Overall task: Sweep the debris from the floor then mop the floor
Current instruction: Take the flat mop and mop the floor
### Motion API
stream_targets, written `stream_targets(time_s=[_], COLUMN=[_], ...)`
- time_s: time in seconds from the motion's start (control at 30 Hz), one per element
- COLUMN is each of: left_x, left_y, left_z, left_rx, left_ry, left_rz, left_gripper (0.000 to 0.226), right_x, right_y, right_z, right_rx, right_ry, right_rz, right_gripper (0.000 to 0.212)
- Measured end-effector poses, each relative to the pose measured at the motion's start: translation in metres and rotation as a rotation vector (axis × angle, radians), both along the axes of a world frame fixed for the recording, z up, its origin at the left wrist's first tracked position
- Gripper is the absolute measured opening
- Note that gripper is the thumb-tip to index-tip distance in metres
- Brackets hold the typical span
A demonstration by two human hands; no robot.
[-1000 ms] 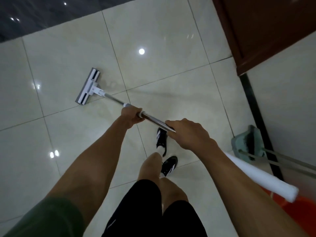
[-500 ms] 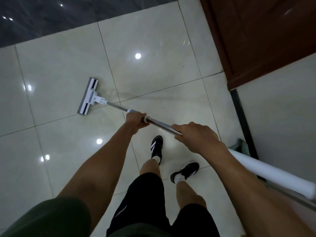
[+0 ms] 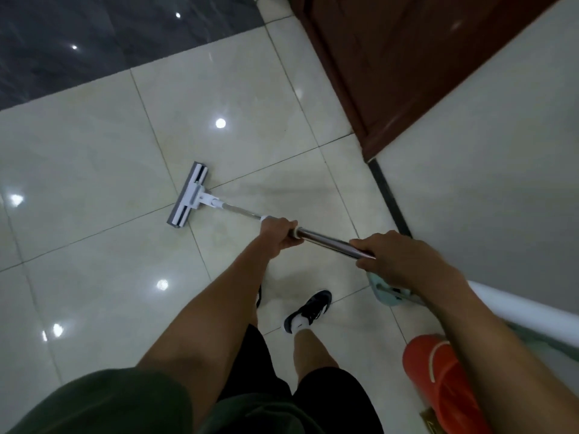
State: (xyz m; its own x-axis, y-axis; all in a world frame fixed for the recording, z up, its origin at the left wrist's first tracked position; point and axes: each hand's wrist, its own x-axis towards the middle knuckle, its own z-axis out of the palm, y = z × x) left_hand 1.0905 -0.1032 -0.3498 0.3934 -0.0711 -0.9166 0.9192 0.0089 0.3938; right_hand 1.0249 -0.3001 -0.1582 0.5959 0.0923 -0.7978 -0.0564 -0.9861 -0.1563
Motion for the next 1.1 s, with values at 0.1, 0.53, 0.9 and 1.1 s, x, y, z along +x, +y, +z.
stream_targets(time_s=[0.1, 0.53, 0.9, 1.1], left_x=[-0.014, -0.047, -0.059, -0.014], left_y=[-0.020, -0.091, -0.093, -0.063], left_z=[0.016, 0.018, 0.013, 0.022], left_rx=[-0.013, -0.082, 0.006, 0.101], left_ry=[0.032, 0.054, 0.010, -0.105], left_rz=[0.025, 0.079, 0.198, 0.108], left_gripper=[0.010, 0.013, 0.022, 0.021], right_x=[-0.017, -0.057, -0.082, -0.064], right_y=[-0.015, -0.075, -0.086, -0.062], right_z=[0.011, 0.028, 0.015, -0.004], right_rx=[-0.013, -0.057, 0.024, 0.178], right_ry=[-0.024, -0.025, -0.122, -0.189], right_rz=[-0.019, -0.077, -0.068, -0.144], right_gripper=[0.019, 0.016, 0.022, 0.027])
